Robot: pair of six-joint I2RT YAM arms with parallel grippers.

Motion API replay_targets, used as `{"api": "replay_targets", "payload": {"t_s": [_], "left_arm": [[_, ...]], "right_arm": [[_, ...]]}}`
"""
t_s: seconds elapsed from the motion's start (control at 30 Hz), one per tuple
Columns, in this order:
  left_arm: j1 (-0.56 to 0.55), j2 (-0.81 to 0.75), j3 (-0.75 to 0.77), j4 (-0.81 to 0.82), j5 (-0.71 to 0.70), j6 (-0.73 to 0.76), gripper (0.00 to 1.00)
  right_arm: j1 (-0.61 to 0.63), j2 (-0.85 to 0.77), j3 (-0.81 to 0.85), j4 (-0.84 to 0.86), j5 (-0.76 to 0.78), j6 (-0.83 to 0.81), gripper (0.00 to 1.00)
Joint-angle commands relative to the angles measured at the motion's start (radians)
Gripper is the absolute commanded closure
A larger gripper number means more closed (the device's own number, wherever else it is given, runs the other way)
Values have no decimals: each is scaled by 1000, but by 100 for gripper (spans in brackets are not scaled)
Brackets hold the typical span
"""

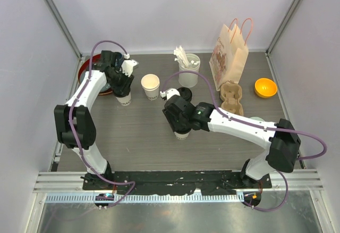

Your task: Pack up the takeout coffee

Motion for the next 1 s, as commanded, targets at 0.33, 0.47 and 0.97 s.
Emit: {"api": "replay_targets", "payload": {"t_s": [0.33, 0.47, 0.97], "left_arm": [[17, -74, -13, -7, 13, -25, 54], [18, -99, 0, -10, 23, -35, 50], [18, -199, 34, -98, 49, -40, 39]], "right_arm": [[5, 33, 61, -18, 27, -3, 70], [5, 38, 69, -31, 27, -5, 74], [5, -4, 75, -37, -19, -40, 99]]}}
